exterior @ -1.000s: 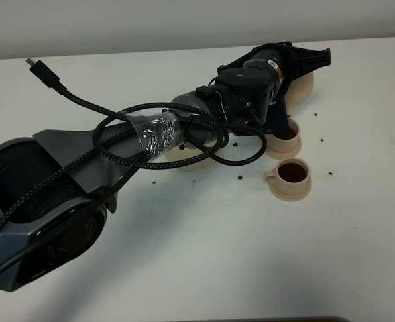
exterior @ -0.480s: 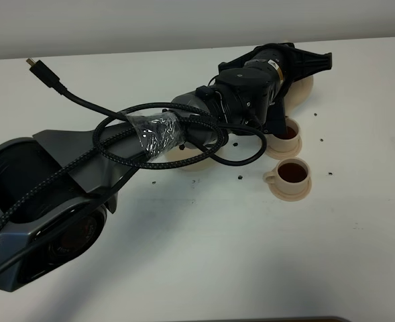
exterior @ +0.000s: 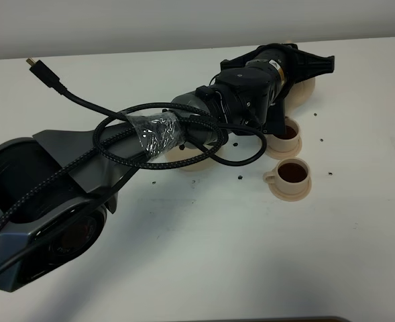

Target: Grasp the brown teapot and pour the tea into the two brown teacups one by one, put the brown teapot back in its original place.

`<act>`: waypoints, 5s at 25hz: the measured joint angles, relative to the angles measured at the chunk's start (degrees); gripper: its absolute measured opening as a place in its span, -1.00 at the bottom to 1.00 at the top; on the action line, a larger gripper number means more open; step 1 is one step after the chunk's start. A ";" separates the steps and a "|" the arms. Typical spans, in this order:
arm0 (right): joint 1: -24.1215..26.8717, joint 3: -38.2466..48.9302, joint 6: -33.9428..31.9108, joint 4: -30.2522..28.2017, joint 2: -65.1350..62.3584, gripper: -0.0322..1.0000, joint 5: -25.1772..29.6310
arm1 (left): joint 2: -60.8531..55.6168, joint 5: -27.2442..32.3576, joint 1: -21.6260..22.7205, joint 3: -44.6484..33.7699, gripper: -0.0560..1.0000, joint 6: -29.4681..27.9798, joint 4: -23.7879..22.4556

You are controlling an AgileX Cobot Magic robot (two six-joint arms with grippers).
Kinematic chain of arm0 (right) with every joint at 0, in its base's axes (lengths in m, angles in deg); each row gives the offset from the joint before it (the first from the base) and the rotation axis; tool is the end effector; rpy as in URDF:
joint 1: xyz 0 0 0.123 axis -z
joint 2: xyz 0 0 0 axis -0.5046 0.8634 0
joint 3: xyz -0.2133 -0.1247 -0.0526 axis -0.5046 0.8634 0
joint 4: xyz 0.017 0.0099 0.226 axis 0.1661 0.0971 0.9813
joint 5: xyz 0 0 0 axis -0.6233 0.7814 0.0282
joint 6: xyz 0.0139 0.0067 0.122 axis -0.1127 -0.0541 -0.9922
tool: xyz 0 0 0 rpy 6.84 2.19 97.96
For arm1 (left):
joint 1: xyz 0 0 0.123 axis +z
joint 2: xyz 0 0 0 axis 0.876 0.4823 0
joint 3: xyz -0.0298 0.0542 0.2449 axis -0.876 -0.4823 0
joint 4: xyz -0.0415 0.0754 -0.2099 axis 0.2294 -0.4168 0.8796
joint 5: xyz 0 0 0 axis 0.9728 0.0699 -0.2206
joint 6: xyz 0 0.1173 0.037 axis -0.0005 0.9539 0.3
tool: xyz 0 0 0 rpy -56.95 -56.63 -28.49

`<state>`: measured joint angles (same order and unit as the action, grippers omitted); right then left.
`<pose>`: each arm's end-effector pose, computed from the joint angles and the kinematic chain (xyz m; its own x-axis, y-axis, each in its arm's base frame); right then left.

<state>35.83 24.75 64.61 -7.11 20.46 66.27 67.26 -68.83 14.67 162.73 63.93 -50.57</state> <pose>0.0324 -0.0007 0.2465 -0.4812 -0.0383 -0.8758 0.0379 0.9972 -0.0644 0.3832 -0.3628 0.1571 0.4935 0.0250 0.8694 -0.4058 -0.8775 0.2556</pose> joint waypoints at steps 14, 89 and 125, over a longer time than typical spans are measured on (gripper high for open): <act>0.00 0.00 0.00 0.00 0.00 0.08 0.00 | 0.00 -1.97 0.00 0.00 -0.64 3.48 0.00; 0.00 0.00 0.00 0.00 0.00 0.08 0.00 | -11.49 53.29 0.12 0.18 -0.64 -57.29 57.05; 0.00 0.00 0.00 0.00 0.00 0.08 0.00 | -9.35 53.78 11.70 0.22 -0.64 -90.19 68.92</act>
<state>35.83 24.75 64.61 -7.11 20.46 66.27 57.91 -15.04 26.37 162.95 -26.26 18.34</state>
